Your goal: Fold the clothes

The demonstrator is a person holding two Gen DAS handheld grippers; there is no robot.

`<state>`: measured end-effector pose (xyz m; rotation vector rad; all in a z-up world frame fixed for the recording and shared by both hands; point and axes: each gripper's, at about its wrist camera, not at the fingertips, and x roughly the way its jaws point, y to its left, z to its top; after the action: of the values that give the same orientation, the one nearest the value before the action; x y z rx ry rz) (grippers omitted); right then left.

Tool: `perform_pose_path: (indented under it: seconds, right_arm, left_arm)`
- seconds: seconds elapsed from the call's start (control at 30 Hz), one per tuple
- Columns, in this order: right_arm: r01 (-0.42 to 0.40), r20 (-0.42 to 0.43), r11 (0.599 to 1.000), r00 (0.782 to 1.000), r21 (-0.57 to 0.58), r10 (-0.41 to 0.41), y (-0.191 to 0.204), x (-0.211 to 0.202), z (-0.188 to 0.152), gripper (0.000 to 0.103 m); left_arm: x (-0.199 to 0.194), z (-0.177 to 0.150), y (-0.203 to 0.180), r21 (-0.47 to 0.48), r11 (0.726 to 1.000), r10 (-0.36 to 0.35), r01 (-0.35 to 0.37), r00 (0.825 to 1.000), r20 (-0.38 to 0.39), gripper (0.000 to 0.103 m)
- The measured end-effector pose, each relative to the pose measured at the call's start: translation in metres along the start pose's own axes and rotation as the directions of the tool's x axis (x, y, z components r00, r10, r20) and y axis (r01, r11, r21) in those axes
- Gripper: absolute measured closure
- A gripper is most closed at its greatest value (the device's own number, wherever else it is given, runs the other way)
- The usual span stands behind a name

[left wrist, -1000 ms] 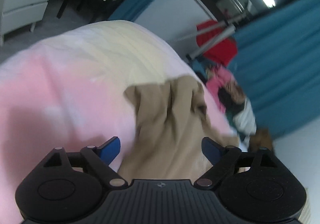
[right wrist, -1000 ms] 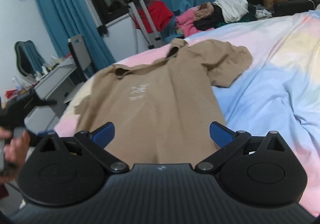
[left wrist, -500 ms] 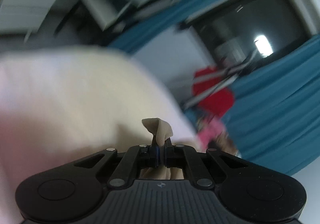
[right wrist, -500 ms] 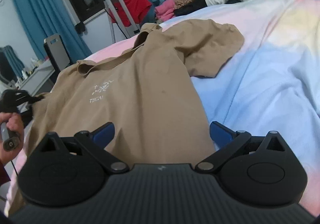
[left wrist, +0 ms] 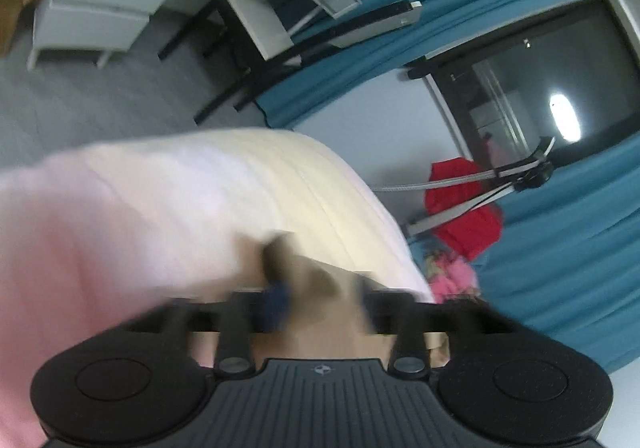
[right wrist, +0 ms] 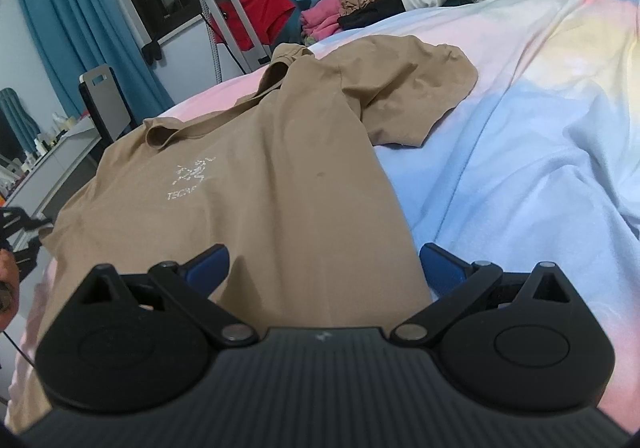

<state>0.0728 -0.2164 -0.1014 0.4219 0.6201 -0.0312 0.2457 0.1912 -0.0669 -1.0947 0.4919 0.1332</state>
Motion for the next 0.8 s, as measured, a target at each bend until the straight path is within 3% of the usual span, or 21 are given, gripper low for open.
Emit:
perform_pose_path:
  seconds: [0.1,0.17,0.23,0.27,0.3,0.37,0.43,0.5,0.53,0.57,0.6,0.67,0.73,0.77,0.8]
  right_arm:
    - [-0.006,0.000,1.000,1.000,-0.001,0.006,0.001,-0.002,-0.001,0.000]
    - [-0.007,0.000,1.000,1.000,-0.006,0.007,0.001,-0.001,-0.001,0.000]
    - [-0.006,-0.005,1.000,1.000,-0.006,0.006,0.001,0.000,-0.002,0.000]
    - [-0.005,-0.008,1.000,1.000,-0.003,0.005,0.001,0.001,-0.002,0.000]
    - [-0.005,-0.011,1.000,1.000,0.002,0.005,0.000,0.003,-0.002,0.000]
    - [-0.003,-0.015,1.000,1.000,0.010,0.003,-0.002,0.005,-0.003,0.000]
    - [-0.002,-0.017,1.000,1.000,0.014,0.002,-0.003,0.006,-0.003,0.000]
    - [-0.002,-0.019,1.000,1.000,0.015,0.002,-0.003,0.007,-0.003,0.000]
    - [-0.002,-0.018,1.000,1.000,0.015,0.003,-0.003,0.007,-0.003,0.000]
    - [-0.003,-0.018,1.000,1.000,0.014,0.003,-0.003,0.007,-0.003,0.000]
    - [-0.003,-0.017,1.000,1.000,0.013,0.003,-0.003,0.006,-0.003,0.000]
    - [-0.004,-0.017,1.000,1.000,0.015,0.004,-0.002,0.006,-0.003,0.000]
    - [-0.002,-0.017,1.000,1.000,0.015,0.003,-0.002,0.006,-0.003,0.000]
    - [-0.002,-0.018,1.000,1.000,0.015,0.002,-0.002,0.005,-0.002,0.000]
    - [-0.001,-0.018,1.000,1.000,0.015,0.002,-0.002,0.005,-0.002,0.000]
  left_arm:
    - [0.010,-0.003,0.002,-0.055,0.997,-0.059,0.056,0.997,-0.054,0.028]
    - [0.019,-0.006,0.000,-0.060,0.998,-0.036,0.033,0.998,-0.044,0.029]
    - [0.027,-0.012,-0.007,-0.012,1.000,0.025,-0.025,1.000,-0.009,0.039]
    - [0.030,-0.014,-0.011,0.026,0.998,0.058,-0.058,0.998,-0.004,0.051]
    - [0.033,-0.017,-0.014,0.063,0.994,0.090,-0.090,0.996,0.003,0.071]
    - [0.042,-0.010,-0.027,0.139,0.983,0.118,-0.118,0.993,0.009,0.097]
    - [0.032,-0.011,-0.037,0.251,0.960,0.110,-0.121,0.992,0.060,0.097]
    - [0.020,-0.022,-0.058,0.441,0.891,0.055,-0.106,0.991,0.125,0.098]
    - [0.012,-0.035,-0.073,0.580,0.807,0.023,-0.111,0.987,0.157,0.098]
    - [0.004,-0.053,-0.087,0.708,0.695,-0.009,-0.123,0.984,0.179,0.098]
    - [-0.003,-0.074,-0.101,0.823,0.553,-0.046,-0.129,0.982,0.185,0.098]
    - [-0.015,-0.121,-0.120,0.956,0.285,-0.097,-0.073,0.990,0.104,0.098]
    - [-0.020,-0.160,-0.130,0.992,0.112,-0.079,0.062,0.995,-0.053,0.097]
    - [-0.020,-0.176,-0.132,0.994,0.052,-0.058,0.097,0.994,-0.094,0.096]
    - [-0.017,-0.191,-0.132,0.992,0.009,-0.021,0.128,0.992,-0.127,0.092]
